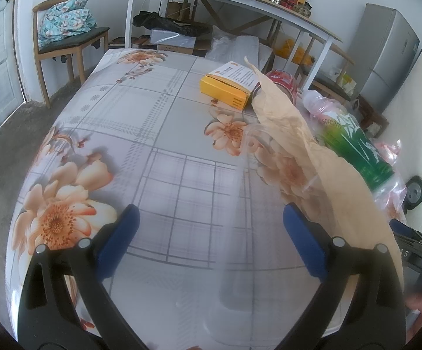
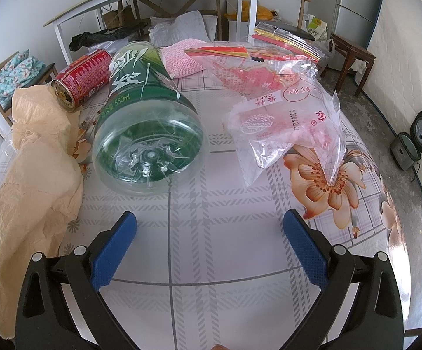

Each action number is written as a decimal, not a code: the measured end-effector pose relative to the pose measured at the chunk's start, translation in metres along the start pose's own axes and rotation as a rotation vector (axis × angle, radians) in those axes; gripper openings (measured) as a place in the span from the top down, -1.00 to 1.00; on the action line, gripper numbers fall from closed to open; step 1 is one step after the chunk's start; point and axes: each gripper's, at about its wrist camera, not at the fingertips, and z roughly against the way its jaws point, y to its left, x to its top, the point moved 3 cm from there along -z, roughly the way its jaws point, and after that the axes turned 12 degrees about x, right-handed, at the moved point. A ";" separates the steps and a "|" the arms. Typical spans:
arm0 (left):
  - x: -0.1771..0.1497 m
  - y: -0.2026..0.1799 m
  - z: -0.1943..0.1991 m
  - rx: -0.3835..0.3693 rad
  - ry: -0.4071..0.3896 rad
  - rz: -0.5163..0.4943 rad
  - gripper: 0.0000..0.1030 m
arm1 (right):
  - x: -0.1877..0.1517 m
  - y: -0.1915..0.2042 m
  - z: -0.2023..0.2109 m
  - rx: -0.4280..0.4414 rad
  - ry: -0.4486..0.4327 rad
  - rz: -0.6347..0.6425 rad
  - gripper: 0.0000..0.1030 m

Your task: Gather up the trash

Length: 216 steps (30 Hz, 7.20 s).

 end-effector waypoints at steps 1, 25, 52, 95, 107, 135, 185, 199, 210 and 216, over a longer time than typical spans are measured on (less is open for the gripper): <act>0.000 0.000 0.000 0.000 0.000 0.000 -0.84 | 0.000 0.000 0.000 0.000 0.000 0.000 -0.88; -0.002 0.000 -0.003 0.003 0.020 -0.011 -0.84 | 0.000 0.000 0.000 0.000 0.000 0.000 -0.89; -0.002 0.002 -0.005 -0.004 0.028 -0.009 -0.84 | 0.000 0.000 0.000 0.000 0.000 0.000 -0.89; -0.001 0.002 -0.005 -0.003 0.028 -0.009 -0.84 | -0.001 0.000 -0.001 0.001 -0.001 0.000 -0.89; -0.001 0.002 -0.005 -0.003 0.028 -0.009 -0.84 | -0.001 0.000 -0.001 0.001 -0.001 0.000 -0.88; -0.001 0.002 -0.005 -0.003 0.029 -0.009 -0.84 | -0.001 0.000 -0.001 0.001 -0.001 0.001 -0.89; 0.000 0.002 -0.005 0.000 0.029 -0.015 -0.84 | -0.001 0.000 -0.001 0.001 -0.002 0.001 -0.89; 0.000 0.003 -0.004 0.021 0.029 -0.022 -0.84 | -0.001 0.000 -0.001 0.001 -0.002 0.001 -0.89; -0.001 -0.007 -0.001 0.045 0.020 -0.087 -0.30 | -0.001 0.000 -0.001 0.001 -0.002 0.001 -0.89; -0.005 -0.014 0.002 0.045 0.018 -0.134 0.27 | -0.001 0.000 -0.001 0.001 -0.002 0.001 -0.89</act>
